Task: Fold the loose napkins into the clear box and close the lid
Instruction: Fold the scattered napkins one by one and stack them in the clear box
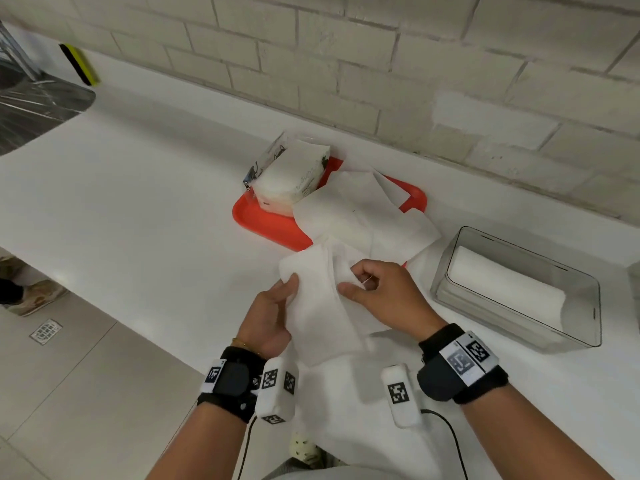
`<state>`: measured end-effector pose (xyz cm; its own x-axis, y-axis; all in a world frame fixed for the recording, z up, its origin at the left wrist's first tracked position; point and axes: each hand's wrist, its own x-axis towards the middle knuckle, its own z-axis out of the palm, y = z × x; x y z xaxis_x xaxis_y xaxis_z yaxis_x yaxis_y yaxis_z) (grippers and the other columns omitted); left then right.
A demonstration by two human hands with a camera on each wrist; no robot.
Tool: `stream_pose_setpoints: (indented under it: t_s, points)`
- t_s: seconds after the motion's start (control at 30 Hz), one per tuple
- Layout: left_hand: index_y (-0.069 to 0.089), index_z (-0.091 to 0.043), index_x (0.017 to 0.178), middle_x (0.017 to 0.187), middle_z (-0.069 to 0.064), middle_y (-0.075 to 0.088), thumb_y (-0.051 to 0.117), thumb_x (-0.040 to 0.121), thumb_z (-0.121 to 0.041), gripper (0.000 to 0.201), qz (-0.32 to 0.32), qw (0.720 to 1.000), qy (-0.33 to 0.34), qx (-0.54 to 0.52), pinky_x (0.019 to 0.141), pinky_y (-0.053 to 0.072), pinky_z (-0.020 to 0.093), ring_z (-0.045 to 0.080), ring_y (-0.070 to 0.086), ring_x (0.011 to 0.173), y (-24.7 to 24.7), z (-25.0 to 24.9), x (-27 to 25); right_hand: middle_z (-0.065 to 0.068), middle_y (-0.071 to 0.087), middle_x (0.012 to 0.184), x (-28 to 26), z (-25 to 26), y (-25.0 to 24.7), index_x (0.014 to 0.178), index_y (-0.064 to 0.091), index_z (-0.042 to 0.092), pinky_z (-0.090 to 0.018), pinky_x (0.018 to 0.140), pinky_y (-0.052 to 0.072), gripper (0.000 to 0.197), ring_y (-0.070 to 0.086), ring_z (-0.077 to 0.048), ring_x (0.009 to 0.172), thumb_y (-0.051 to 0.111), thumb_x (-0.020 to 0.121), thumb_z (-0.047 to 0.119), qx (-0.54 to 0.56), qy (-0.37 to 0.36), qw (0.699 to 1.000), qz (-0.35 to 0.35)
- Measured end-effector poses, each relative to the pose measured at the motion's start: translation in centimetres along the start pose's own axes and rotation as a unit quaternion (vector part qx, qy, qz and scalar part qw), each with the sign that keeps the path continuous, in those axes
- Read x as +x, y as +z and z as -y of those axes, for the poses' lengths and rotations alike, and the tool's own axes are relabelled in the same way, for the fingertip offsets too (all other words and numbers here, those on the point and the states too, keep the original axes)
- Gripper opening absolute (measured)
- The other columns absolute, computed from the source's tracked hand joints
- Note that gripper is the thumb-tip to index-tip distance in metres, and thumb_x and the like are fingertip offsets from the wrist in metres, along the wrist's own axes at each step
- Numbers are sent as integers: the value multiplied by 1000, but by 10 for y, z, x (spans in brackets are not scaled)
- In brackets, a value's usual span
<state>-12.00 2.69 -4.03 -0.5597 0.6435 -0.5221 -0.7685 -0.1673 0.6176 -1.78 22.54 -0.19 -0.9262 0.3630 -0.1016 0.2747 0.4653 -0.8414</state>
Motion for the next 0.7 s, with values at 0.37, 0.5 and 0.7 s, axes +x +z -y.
stream_pose_setpoints:
  t_s: [0.37, 0.5, 0.7]
  points:
    - [53, -9, 146, 139, 18, 65, 48, 109, -32, 44, -18, 998, 28, -51, 99, 58, 49, 34, 64, 127, 19, 13, 13, 13, 75, 96, -22, -4, 6, 100, 71, 28, -28, 81, 57, 63, 71, -5, 89, 69, 69, 83, 62, 60, 991, 99]
    - [57, -16, 140, 141, 13, 64, 60, 102, -23, 39, -34, 995, 58, -72, 105, 52, 48, 30, 64, 126, 15, 17, 17, 12, 78, 90, -26, -19, 13, 96, 78, 27, -22, 72, 56, 28, 72, 1, 82, 89, 76, 42, 16, 59, 998, 5]
    - [60, -17, 139, 124, 12, 74, 78, 79, 5, 67, -65, 982, 156, 84, 96, 57, 41, 27, 71, 110, -10, 8, 10, 6, 81, 92, -35, -28, -9, 92, 80, 21, -15, 68, 56, 21, 75, -7, 83, 93, 75, 23, 227, 98, 966, -75]
